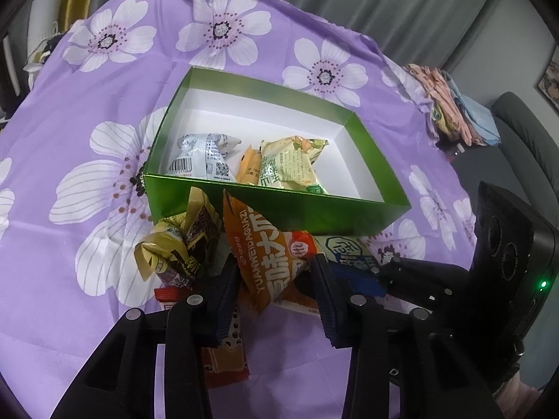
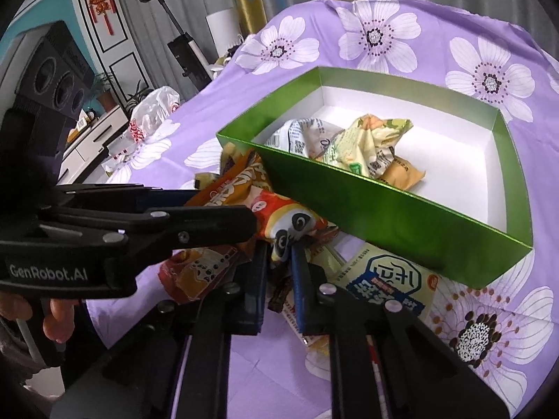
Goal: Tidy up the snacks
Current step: 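Grasp the orange panda-print snack bag with the right gripper and lift it, then carry the orange bag over the green box and lower it inside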
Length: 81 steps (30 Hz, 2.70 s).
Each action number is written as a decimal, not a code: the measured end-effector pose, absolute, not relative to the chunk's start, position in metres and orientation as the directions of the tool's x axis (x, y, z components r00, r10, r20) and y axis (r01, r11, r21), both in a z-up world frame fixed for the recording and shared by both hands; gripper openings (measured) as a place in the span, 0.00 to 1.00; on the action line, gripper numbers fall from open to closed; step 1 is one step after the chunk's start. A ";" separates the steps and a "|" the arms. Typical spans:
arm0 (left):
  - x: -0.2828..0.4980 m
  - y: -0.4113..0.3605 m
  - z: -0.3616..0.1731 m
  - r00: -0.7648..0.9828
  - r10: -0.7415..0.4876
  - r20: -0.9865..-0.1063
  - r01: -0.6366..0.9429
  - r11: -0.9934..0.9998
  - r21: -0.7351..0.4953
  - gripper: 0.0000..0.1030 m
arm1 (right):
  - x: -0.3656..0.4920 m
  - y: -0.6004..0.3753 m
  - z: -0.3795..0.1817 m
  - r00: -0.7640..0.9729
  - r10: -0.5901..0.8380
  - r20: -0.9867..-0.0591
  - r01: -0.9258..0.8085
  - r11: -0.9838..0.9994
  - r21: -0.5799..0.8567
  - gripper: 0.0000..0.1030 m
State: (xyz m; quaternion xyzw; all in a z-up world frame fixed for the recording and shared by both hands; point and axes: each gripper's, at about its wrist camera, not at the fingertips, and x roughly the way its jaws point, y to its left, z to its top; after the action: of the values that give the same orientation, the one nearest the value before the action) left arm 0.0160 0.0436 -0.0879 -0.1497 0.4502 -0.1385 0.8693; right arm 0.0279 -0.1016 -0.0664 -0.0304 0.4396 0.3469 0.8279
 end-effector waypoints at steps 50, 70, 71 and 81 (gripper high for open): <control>0.089 0.028 -0.015 0.644 -0.430 -0.633 0.211 0.895 -0.393 0.40 | 0.085 -0.117 0.008 0.581 0.506 -0.637 -0.576 0.809 0.117 0.12; 0.130 0.049 -0.064 0.584 -0.484 -0.651 0.140 0.851 -0.507 0.40 | 0.123 -0.097 -0.024 0.534 0.429 -0.728 -0.565 0.822 0.070 0.13; 0.131 0.049 -0.065 0.582 -0.485 -0.653 0.136 0.850 -0.510 0.40 | 0.124 -0.096 -0.025 0.535 0.422 -0.732 -0.564 0.823 0.062 0.13; 0.133 0.055 -0.071 0.573 -0.488 -0.658 0.097 0.838 -0.537 0.40 | 0.125 -0.092 -0.029 0.526 0.409 -0.746 -0.553 0.830 0.066 0.15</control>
State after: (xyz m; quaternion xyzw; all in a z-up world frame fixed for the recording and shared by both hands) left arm 0.1329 0.0552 -0.0714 -0.2277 0.4294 -0.1708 0.8571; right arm 0.1254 -0.0916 -0.0291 -0.0900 0.4006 0.2770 0.8688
